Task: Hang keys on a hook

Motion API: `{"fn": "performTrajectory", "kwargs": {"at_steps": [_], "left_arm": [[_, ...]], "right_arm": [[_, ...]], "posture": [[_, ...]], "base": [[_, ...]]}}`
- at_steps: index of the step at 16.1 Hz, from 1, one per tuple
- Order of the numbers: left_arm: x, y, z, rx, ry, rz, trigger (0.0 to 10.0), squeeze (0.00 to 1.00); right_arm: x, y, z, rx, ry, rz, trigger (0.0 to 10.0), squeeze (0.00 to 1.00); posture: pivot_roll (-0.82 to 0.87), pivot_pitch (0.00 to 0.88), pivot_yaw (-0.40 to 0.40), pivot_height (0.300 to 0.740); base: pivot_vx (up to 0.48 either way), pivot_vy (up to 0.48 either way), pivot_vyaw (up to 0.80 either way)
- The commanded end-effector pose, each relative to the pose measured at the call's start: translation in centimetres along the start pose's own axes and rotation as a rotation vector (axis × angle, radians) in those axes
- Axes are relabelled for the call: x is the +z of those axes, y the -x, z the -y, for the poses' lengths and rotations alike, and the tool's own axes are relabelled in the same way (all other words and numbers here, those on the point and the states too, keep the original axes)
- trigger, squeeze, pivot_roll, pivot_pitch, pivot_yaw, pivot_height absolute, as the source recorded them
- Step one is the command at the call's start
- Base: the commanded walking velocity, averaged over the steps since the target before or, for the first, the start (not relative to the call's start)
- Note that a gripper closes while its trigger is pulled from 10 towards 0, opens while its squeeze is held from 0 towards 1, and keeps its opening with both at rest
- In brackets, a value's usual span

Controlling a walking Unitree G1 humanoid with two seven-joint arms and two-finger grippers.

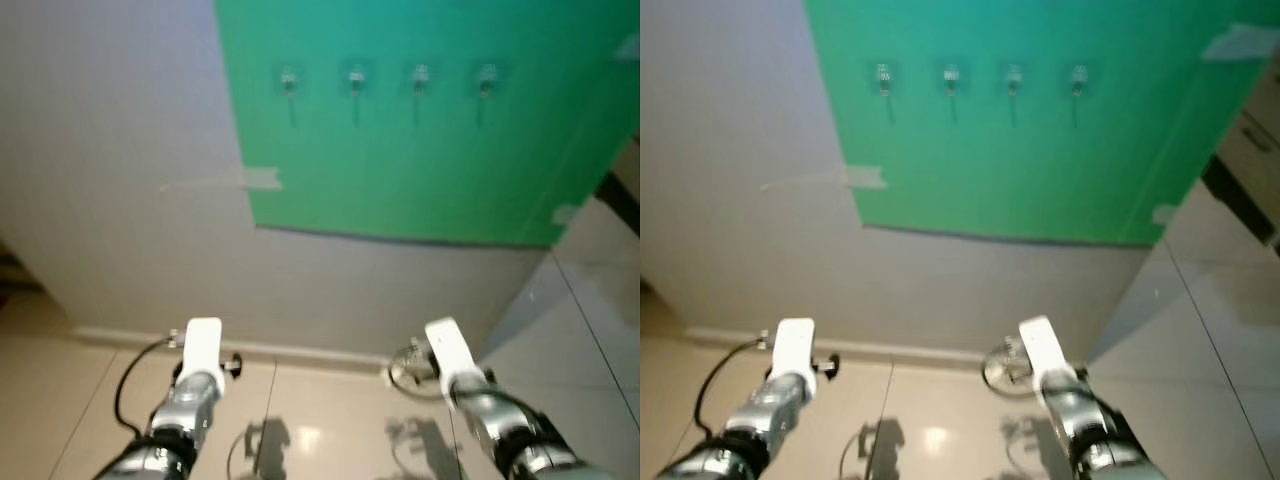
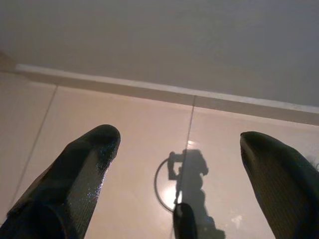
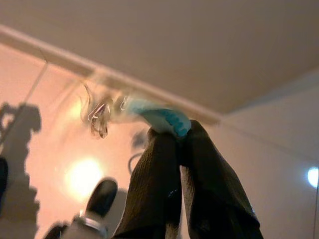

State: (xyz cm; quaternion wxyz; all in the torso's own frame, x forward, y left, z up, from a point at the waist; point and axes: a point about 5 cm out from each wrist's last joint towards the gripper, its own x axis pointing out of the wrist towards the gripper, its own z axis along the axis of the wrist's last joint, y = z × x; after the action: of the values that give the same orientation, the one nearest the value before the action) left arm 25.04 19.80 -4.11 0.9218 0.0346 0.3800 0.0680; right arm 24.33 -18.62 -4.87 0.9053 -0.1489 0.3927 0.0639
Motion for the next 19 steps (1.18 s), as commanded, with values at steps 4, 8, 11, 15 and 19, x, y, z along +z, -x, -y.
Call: {"fn": "performTrajectory", "kwargs": {"at_steps": [4,8,11,15,19], "left_arm": [[-0.6,0.0,0.6,-0.029,0.010,-0.006,10.0,0.00],[0.4,-0.1,1.7,-0.056,0.024,0.031,10.0,0.00],[0.6,-0.1,1.8,-0.058,0.000,0.035,10.0,0.00],[1.2,-0.2,2.1,-0.068,-0.003,0.046,10.0,0.00],[2.0,-0.3,2.1,-0.071,0.002,0.060,10.0,0.00]], "right_arm": [[1.4,-0.1,0.4,-0.039,-0.076,0.071,0.0,0.19],[3.7,-0.4,-0.4,-0.030,-0.120,0.153,0.0,0.35],[3.7,-0.4,-0.7,-0.033,-0.122,0.144,0.0,0.00],[4.1,-0.5,-1.1,-0.025,-0.135,0.148,0.0,0.00],[5.1,-0.6,-1.6,-0.018,-0.151,0.172,0.0,0.00]], "posture": [[-0.13,0.000,0.035,0.740],[-0.14,0.000,0.043,0.740],[-0.13,0.000,0.047,0.740],[-0.13,0.000,0.053,0.740],[-0.14,0.000,0.062,0.740]], "base": [[0.000,0.000,0.00],[0.000,0.000,0.00],[0.000,0.000,0.00],[0.000,0.000,0.00],[0.000,0.000,0.00]]}}
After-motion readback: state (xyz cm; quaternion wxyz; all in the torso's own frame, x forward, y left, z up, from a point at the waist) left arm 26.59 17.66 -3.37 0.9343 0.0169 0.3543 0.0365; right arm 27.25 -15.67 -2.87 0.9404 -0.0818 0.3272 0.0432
